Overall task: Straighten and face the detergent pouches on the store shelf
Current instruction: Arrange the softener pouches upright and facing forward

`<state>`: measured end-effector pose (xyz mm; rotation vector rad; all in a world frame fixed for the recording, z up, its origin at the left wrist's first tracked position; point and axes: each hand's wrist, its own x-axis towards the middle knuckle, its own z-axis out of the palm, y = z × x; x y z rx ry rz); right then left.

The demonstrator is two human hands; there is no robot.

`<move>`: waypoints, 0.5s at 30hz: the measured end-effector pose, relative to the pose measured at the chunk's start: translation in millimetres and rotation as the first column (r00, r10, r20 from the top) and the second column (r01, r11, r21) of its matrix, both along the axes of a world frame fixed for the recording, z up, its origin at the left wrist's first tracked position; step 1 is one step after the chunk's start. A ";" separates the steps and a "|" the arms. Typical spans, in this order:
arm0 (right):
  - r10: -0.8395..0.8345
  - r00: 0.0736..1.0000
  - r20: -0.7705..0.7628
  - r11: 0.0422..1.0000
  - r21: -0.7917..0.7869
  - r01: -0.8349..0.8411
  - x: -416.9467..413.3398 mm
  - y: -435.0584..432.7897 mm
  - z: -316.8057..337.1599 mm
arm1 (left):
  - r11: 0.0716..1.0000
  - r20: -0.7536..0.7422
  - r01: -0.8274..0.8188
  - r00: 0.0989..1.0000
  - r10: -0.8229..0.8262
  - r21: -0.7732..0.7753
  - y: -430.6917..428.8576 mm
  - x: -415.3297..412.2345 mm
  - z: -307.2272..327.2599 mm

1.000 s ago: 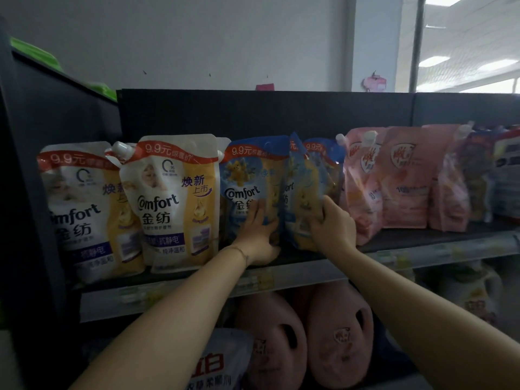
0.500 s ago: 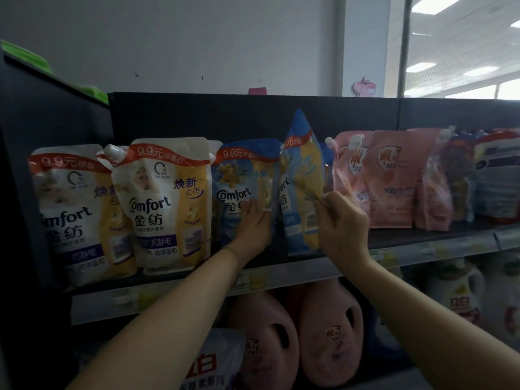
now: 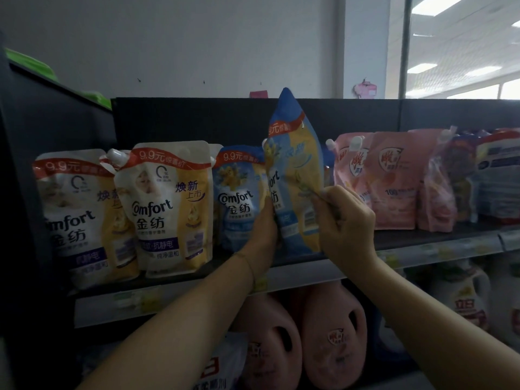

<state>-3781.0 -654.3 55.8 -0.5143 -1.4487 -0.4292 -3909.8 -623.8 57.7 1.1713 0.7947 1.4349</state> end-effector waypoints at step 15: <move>0.232 0.968 -0.101 0.826 -0.504 -0.250 -18.6 44.8 -8.8 | 0.757 -0.002 -0.545 0.811 0.585 0.361 -9.1 -31.6 -0.2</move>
